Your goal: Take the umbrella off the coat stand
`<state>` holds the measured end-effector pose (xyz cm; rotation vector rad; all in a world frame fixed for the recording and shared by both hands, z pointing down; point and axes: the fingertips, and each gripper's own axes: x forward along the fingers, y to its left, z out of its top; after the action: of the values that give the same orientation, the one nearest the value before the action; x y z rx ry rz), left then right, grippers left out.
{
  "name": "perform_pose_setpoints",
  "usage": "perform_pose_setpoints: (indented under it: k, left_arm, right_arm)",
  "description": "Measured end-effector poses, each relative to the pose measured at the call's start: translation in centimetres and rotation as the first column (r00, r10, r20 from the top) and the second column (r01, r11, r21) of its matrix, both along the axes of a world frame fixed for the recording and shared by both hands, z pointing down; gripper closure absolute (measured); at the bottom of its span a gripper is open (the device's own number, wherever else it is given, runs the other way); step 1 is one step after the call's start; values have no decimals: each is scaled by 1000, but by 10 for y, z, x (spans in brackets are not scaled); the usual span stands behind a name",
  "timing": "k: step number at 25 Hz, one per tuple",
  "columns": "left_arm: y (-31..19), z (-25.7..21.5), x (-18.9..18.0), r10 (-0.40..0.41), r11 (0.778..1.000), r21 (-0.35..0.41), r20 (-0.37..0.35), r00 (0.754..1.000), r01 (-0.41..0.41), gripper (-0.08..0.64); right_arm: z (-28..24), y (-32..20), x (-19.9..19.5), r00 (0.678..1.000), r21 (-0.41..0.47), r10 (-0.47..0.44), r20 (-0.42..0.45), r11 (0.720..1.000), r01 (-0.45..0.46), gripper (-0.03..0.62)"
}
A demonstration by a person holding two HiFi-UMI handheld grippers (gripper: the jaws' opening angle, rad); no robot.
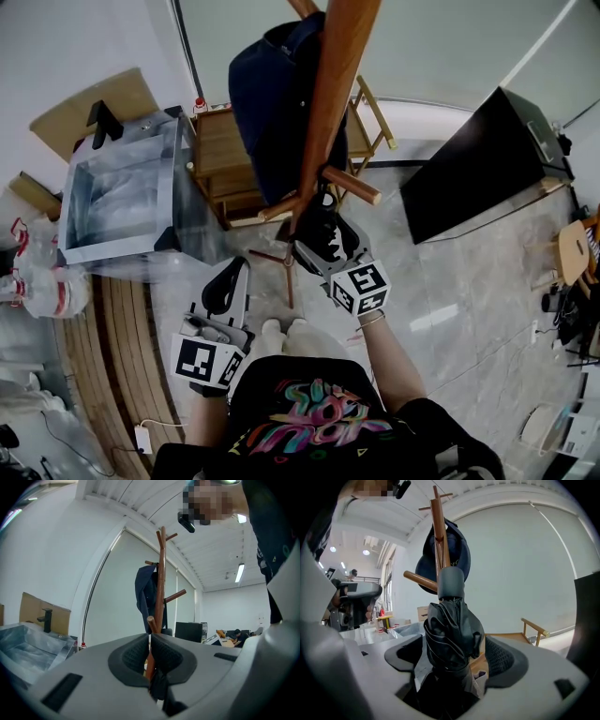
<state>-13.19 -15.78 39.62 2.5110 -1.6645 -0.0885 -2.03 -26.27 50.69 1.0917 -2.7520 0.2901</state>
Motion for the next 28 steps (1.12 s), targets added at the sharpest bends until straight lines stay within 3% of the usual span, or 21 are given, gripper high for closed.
perform_pose_setpoints:
  k: [12, 15, 28]
  left_arm:
    - [12, 7, -5, -17, 1000, -26, 2, 1000, 17, 526]
    - [13, 6, -9, -30, 999, -19, 3, 1000, 30, 526]
    - [18, -1, -13, -38, 999, -2, 0, 999, 38, 526]
  right_arm:
    - [20, -14, -15, 999, -9, 5, -38, 1000, -5, 183]
    - [17, -12, -18, 998, 17, 3, -56, 1000, -2, 299]
    - [-2, -3, -16, 998, 39, 13, -57, 999, -11, 339]
